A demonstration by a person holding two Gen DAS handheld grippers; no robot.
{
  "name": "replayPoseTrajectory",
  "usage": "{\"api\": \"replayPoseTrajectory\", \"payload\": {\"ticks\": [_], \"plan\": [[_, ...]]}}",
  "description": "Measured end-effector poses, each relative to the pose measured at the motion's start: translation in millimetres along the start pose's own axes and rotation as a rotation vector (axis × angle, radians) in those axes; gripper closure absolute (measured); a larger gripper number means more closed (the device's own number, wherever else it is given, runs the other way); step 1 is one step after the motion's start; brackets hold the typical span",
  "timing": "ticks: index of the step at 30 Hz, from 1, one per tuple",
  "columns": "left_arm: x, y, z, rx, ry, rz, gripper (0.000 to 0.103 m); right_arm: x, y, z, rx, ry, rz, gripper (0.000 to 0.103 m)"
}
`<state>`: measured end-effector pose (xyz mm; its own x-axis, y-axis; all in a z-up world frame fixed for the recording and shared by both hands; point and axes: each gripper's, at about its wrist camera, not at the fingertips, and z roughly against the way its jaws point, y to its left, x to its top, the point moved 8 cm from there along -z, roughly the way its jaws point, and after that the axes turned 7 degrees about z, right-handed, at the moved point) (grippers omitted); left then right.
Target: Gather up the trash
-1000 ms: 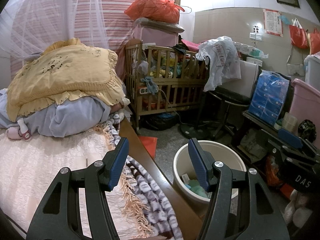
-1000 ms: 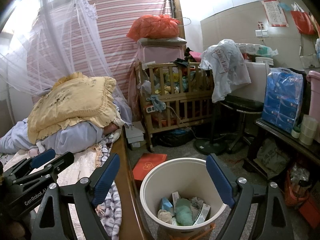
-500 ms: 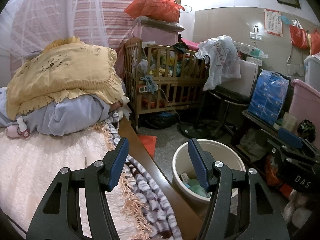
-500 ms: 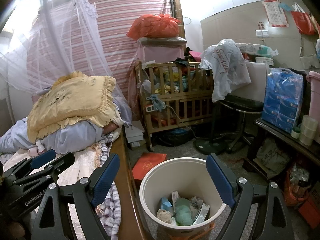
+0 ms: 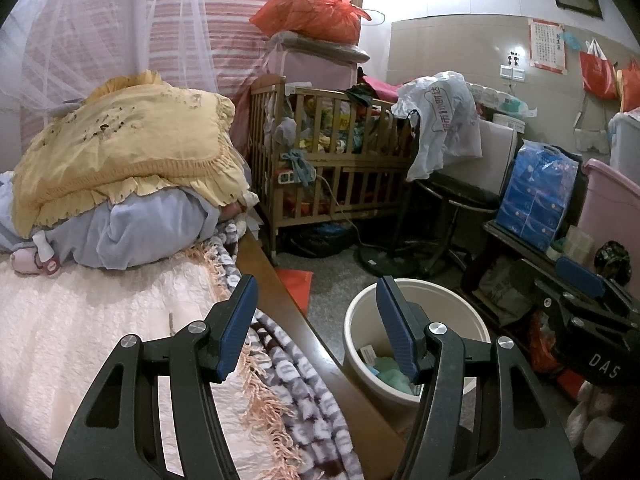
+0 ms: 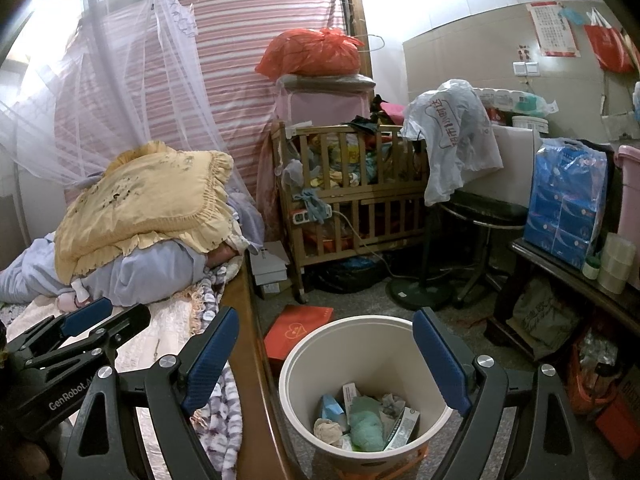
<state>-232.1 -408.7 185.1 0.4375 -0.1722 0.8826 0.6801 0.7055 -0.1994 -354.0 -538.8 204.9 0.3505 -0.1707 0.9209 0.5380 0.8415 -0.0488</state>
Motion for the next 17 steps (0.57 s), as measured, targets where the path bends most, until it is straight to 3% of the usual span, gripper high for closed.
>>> {"api": "replayPoseTrajectory", "payload": {"ticks": [17], "plan": [[-15.5, -2.1, 0.4, 0.013, 0.011, 0.0, 0.043, -8.8, 6.2, -5.1, 0.018, 0.017, 0.017, 0.015]]}}
